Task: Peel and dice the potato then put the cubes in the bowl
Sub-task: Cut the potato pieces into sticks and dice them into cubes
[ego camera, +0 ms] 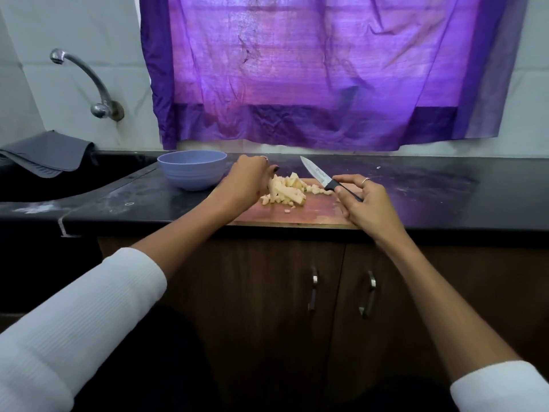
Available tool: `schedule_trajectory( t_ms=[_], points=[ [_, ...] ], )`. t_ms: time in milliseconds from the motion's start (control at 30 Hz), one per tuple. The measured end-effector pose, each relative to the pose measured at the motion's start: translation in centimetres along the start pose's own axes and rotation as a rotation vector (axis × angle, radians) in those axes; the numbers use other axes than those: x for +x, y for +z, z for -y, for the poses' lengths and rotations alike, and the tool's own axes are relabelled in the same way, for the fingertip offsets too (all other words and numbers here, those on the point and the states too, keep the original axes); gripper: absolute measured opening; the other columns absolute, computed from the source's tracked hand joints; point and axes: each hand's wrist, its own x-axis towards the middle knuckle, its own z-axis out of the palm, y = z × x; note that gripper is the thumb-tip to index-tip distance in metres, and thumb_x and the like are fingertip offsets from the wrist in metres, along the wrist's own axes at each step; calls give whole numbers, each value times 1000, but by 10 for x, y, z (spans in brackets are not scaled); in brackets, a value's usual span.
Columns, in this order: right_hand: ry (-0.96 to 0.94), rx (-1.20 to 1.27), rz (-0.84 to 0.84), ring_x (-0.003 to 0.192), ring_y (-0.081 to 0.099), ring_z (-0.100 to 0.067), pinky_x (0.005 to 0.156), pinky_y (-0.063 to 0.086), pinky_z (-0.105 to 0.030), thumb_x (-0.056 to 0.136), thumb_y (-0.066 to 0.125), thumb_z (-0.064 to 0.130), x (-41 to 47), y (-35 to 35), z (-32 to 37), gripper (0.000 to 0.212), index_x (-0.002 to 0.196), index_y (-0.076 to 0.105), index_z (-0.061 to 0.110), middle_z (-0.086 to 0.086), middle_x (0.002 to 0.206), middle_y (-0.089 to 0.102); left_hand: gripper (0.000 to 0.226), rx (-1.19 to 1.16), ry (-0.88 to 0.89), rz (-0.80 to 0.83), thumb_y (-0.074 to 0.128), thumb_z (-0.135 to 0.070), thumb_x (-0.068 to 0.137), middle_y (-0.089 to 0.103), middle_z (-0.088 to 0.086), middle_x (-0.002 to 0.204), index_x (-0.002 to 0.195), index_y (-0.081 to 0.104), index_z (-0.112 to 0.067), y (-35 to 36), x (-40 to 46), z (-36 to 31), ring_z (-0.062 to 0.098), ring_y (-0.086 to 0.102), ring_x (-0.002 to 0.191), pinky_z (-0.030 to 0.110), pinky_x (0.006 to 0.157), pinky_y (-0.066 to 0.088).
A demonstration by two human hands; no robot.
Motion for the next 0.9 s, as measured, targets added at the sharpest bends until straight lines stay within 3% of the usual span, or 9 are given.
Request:
schedule_trajectory(
  t_ms=[167, 333, 533, 633, 733, 833, 900],
  points=[
    [-9, -4, 31, 43, 45, -1, 47, 38, -15, 93, 61, 16, -6, -1, 13, 18, 110, 64, 18, 11, 52, 54, 28, -242, 27, -27, 53, -23, 98, 71, 13, 76, 87, 66, -1, 0, 0, 22, 16, 70, 67, 36, 68, 58],
    [5, -59, 76, 39, 41, 0, 43, 33, -11, 93, 60, 12, -11, 0, 22, 22, 116, 62, 13, 0, 56, 52, 14, -363, -21, 25, 66, -18, 90, 72, 9, 78, 93, 69, -5, -6, -13, 33, -3, 65, 57, 11, 57, 52],
    [68, 55, 198, 38, 31, -7, 37, 25, -14, 90, 64, 20, -13, -13, 42, 23, 112, 68, 23, -3, 52, 51, 11, -644, -66, -66, 65, -14, 90, 72, 9, 80, 95, 68, -4, -25, -39, 39, 7, 71, 71, 25, 74, 58],
    [23, -26, 287, 43, 32, -11, 39, 26, -15, 83, 65, 29, -24, -27, 57, 28, 110, 70, 27, -10, 54, 50, 10, -519, 9, -83, 69, -21, 88, 71, 1, 80, 93, 70, -12, -23, -50, 41, 7, 69, 75, 25, 79, 56],
    [-52, -215, 397, 47, 41, -9, 45, 32, -13, 81, 64, 27, -37, -38, 68, 25, 105, 70, 33, -11, 52, 53, 18, -352, 11, -58, 70, -28, 86, 70, -5, 93, 102, 72, -18, -19, -57, 47, 2, 64, 84, 18, 81, 49],
    [-40, -369, 484, 48, 43, -8, 53, 35, -15, 79, 64, 30, -40, -41, 67, 27, 105, 69, 33, -9, 52, 53, 23, -245, 2, 15, 67, -28, 87, 62, -12, 98, 110, 70, -23, -13, -60, 57, -1, 55, 84, 4, 70, 39],
    [-12, -412, 447, 48, 41, -10, 52, 33, -18, 78, 64, 34, -37, -40, 63, 28, 106, 69, 35, -8, 51, 53, 24, -247, 24, -2, 67, -26, 88, 56, -15, 95, 111, 70, -23, -11, -65, 61, -5, 51, 80, -2, 64, 35]
  ],
)
